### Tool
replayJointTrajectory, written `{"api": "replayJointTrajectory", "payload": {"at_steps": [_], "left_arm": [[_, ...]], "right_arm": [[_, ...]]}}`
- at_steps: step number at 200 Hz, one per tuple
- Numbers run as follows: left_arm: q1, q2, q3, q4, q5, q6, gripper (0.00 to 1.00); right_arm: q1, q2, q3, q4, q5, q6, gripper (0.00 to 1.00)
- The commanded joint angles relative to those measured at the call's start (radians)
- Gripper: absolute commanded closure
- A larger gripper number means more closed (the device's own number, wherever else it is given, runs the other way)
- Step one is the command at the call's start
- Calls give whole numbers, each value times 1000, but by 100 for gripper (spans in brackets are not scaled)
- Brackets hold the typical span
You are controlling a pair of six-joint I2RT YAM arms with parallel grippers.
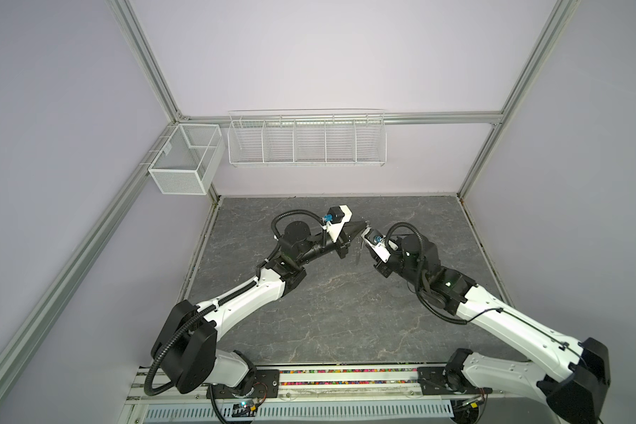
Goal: Attach keys to a key ring
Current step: Insert the key into the keyring.
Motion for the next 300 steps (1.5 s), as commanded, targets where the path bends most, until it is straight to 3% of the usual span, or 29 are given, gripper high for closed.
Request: {"api": "replayJointTrajectory", "payload": {"at_steps": [1,63,85,143,300], "left_arm": [[21,-31,-17,64,82,-29,100],[38,-57,-62,44,302,16,100],[42,-60,-64,29,351,22,100],[42,-54,-58,28,417,17,100],[42,-29,-55,69,447,-35,100]], "right_arm": [[-37,-96,6,-132,-193,-82,70],[-168,-181,63,-234,-519,-56,73],[-187,-155,137,-325,-550,-79,73],[-199,-180,127,-283,-528,-40,73],[-199,-79,136,-188,-630,27,74]]}}
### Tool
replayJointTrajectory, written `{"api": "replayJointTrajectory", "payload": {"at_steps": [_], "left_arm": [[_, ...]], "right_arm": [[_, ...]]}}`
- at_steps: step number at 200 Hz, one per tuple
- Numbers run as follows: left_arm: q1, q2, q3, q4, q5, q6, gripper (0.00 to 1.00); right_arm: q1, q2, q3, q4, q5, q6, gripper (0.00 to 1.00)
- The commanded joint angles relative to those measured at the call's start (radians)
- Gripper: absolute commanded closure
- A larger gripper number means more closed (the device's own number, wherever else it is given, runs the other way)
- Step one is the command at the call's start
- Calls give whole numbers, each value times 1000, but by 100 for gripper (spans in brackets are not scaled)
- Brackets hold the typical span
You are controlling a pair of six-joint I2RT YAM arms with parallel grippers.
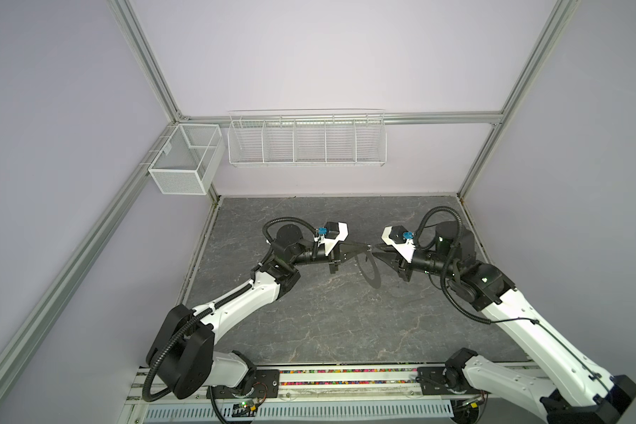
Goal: Attach keys to a key ring
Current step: Insert the key into the keyring.
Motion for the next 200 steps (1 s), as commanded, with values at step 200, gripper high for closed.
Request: {"api": "replayJointTrajectory", "payload": {"at_steps": [200], "left_arm": [[5,-17,33,-163,-3,122,80]], "right_arm": [[-4,26,6,9,-67,1,93]]}}
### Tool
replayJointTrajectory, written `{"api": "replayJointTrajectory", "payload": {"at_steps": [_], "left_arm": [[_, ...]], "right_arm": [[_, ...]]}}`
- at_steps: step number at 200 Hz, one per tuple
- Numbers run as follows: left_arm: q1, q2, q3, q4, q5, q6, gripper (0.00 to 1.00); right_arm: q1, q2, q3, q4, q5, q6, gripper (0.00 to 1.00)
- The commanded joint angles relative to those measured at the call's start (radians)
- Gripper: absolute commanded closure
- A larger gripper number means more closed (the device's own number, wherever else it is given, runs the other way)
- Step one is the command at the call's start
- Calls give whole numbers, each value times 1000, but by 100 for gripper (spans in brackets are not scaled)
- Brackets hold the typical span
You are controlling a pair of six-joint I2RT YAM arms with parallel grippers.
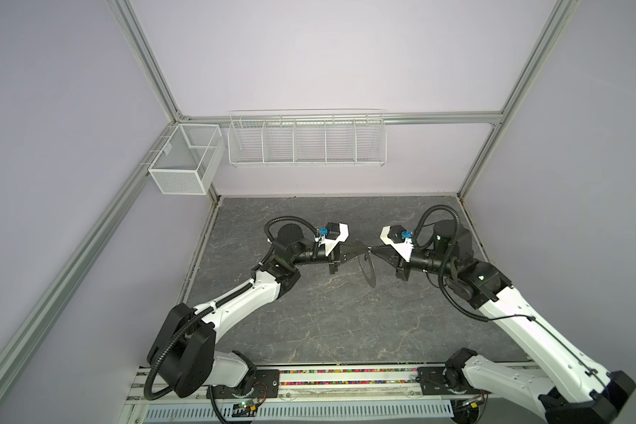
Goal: Attach keys to a key ring
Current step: Insert the key into the keyring.
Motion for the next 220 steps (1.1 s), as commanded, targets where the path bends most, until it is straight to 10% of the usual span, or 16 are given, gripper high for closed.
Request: {"api": "replayJointTrajectory", "payload": {"at_steps": [1,27,101,220], "left_arm": [[2,-28,31,-134,-29,95,78],[2,-98,76,-403,-139,315,60],[-112,-169,176,-794,-500,704,59],[-218,-117,206,-781,-699,773,67]], "right_arm": [[-3,7,6,-5,-21,-5,93],[-4,25,35,-72,-10,-6,93],[2,85,114,-226,21,4,93],[38,140,160,-282,56,-6,93]]}}
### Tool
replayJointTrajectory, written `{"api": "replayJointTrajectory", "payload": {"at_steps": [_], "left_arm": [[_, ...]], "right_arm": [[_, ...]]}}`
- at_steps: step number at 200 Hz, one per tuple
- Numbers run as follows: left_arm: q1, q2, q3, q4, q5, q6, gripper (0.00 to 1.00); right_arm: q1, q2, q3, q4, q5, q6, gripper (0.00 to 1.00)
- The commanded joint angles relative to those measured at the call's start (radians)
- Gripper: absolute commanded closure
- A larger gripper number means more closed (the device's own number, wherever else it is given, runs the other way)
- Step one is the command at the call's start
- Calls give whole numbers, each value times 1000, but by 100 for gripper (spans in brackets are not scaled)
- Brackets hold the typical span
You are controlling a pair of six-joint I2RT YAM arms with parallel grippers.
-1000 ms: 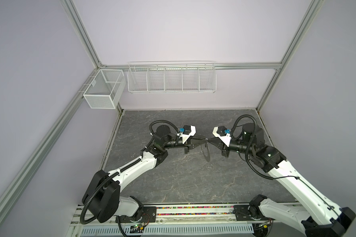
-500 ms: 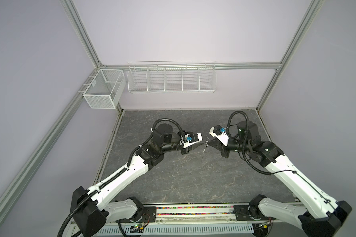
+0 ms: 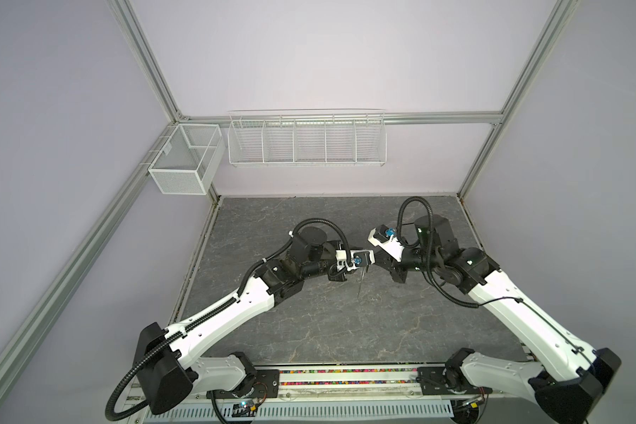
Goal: Attach keys to a key ring
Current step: Insert the key into the keyring.
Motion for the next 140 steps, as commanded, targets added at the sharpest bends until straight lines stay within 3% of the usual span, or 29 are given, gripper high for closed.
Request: {"api": "replayJointTrajectory", "payload": {"at_steps": [1,140], "left_arm": [[-10,5,13,19,-29,23,67],[-18,62,33,-3,-6,29,82]], "right_arm": [[7,6,26,0,-2,-6,93],[33,23,32,-16,5,-53,93]]}}
